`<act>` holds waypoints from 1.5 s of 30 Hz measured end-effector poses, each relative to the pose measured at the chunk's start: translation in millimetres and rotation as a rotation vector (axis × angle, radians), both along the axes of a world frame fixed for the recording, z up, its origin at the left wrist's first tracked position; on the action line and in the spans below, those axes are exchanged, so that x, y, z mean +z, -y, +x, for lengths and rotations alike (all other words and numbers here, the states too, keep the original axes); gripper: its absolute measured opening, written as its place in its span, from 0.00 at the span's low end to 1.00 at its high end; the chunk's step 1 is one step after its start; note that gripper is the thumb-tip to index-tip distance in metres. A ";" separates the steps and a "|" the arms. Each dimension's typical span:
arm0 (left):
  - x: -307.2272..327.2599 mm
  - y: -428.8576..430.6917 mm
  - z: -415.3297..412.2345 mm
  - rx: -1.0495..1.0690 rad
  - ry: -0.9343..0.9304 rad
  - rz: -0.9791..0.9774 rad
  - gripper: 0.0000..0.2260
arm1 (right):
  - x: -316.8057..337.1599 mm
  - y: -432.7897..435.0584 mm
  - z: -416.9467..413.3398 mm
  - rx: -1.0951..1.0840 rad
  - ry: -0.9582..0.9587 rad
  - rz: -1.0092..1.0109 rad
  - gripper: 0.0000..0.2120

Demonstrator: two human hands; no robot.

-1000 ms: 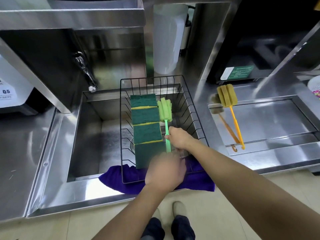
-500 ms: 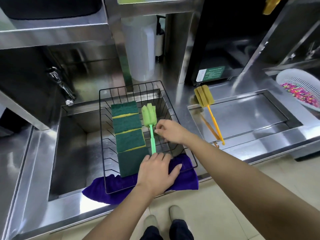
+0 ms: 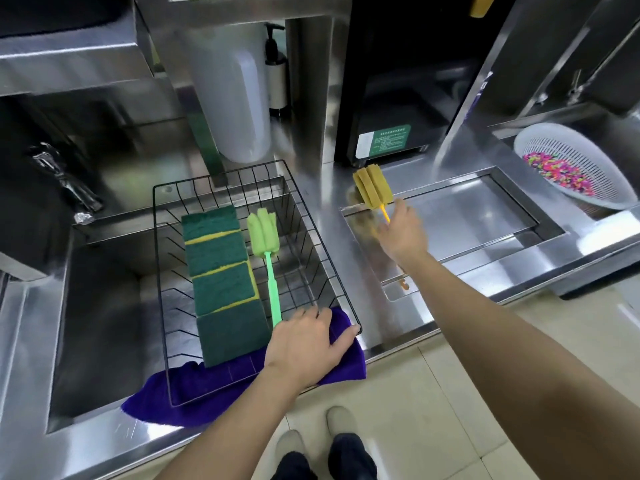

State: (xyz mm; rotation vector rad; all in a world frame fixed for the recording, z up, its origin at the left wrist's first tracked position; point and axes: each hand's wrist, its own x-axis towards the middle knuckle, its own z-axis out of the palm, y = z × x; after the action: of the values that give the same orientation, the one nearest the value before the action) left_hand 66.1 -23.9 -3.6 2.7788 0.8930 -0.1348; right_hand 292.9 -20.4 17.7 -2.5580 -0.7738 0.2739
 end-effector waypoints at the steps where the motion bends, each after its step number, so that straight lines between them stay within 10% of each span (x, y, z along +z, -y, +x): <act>1: 0.2 0.2 0.5 0.003 0.001 -0.008 0.28 | -7.3 5.0 4.0 -0.026 -0.010 -0.049 0.19; 12: 0.6 1.8 -3.8 0.009 -0.010 -0.052 0.29 | -26.0 30.6 8.0 -0.045 -0.139 -0.208 0.12; 19: 4.1 1.7 -2.4 0.018 -0.019 -0.078 0.28 | 19.7 5.3 -5.9 0.032 -0.234 0.290 0.03; 24: 4.6 -0.6 -3.7 0.039 -0.005 -0.130 0.26 | 48.4 -23.5 -42.5 0.207 -0.280 0.401 0.17; 30: 5.7 -1.0 -7.2 0.023 -0.015 -0.149 0.24 | 43.8 -37.4 -97.3 0.427 -0.325 0.248 0.25; 38: 1.6 -2.5 -13.0 0.013 0.005 -0.143 0.24 | 11.3 -34.6 -129.8 0.558 -0.140 -0.086 0.04; 45: 11.0 -3.4 -18.3 0.049 0.162 -0.065 0.17 | 10.0 -33.2 -133.6 0.582 -0.048 -0.323 0.14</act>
State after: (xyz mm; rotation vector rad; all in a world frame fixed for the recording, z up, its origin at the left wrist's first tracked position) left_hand 47.8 -20.5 7.4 2.6611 0.8979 0.0678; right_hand 159.3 12.8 27.7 -2.5357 -1.5560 0.6870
